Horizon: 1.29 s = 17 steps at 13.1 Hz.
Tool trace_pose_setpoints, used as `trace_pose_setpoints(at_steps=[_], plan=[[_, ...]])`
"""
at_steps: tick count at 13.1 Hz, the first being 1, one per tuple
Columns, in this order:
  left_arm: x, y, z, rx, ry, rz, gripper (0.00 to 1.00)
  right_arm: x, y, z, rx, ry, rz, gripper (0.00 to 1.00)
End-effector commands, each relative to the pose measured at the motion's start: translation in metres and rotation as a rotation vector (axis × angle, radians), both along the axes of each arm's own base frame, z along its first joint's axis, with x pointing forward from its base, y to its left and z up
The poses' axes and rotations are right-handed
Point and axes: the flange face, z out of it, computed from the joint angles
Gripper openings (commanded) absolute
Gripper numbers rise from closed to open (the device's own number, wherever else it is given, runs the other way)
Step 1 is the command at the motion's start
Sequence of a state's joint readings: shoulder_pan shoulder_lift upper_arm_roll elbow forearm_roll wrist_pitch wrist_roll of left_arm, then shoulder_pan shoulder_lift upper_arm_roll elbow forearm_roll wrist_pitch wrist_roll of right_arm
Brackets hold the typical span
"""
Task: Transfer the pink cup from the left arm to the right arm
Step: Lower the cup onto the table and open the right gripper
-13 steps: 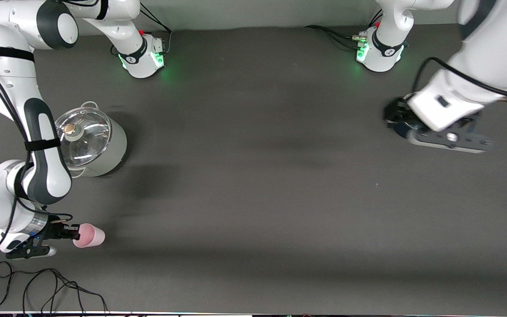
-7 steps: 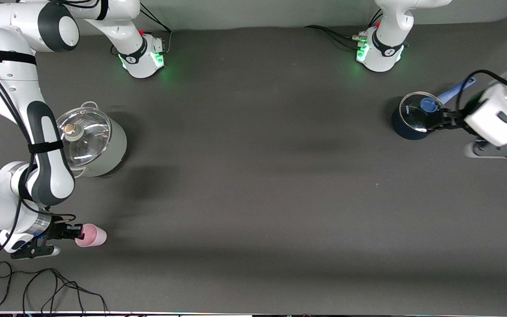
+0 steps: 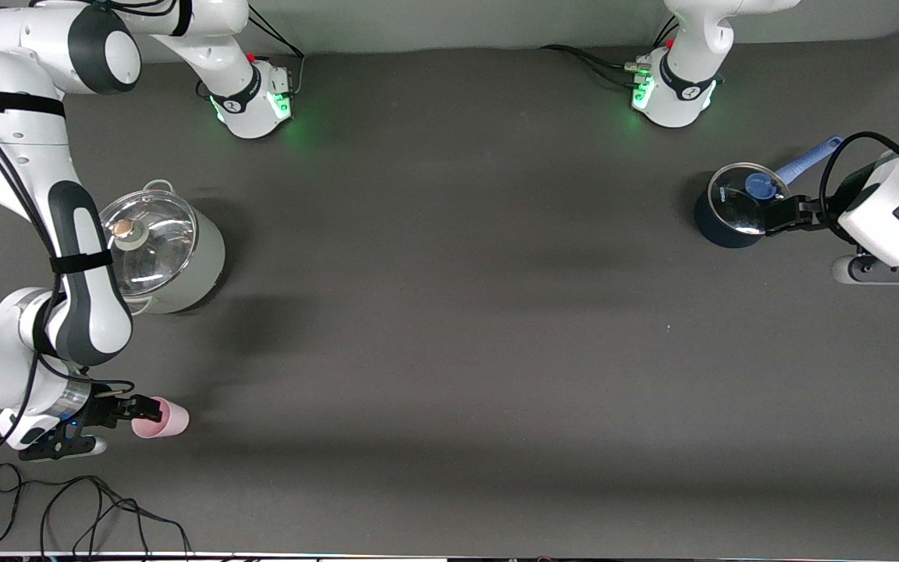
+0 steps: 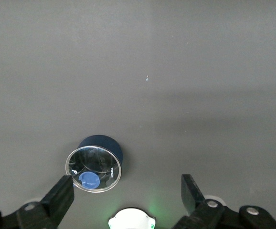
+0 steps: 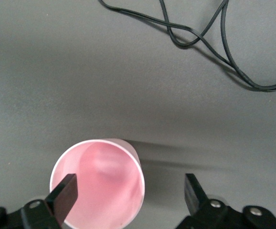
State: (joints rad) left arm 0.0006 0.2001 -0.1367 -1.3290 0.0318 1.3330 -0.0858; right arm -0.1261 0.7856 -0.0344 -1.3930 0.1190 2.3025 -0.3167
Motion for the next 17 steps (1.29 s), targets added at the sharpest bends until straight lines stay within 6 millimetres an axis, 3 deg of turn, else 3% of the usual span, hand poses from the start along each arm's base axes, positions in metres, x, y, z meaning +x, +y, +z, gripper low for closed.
trace_pose_setpoints(at_steps=[1,6,7,8,11,14,17], plan=[[-0.007,0.009,0.001,0.012,-0.001,-0.020,1.00,-0.006,0.003,0.046,0.015,0.037,0.027,1.00],[-0.037,0.006,-0.003,0.020,-0.065,-0.028,1.00,-0.049,-0.002,0.172,0.025,0.164,0.041,1.00],[-0.039,0.012,-0.002,0.027,-0.067,-0.018,1.00,-0.064,-0.011,0.202,0.026,0.174,0.020,1.00],[-0.040,0.005,-0.002,0.030,-0.069,-0.032,1.00,-0.077,-0.016,0.227,0.030,0.181,0.010,1.00],[-0.034,0.012,-0.001,0.011,-0.103,-0.074,1.00,-0.110,-0.017,0.292,0.044,0.177,-0.056,1.00],[-0.034,0.013,-0.006,-0.007,-0.140,-0.109,1.00,-0.136,-0.001,0.327,0.055,0.169,-0.133,1.00],[-0.031,0.011,-0.011,-0.020,-0.127,-0.107,1.00,-0.183,0.011,0.346,0.065,0.118,-0.135,1.00]])
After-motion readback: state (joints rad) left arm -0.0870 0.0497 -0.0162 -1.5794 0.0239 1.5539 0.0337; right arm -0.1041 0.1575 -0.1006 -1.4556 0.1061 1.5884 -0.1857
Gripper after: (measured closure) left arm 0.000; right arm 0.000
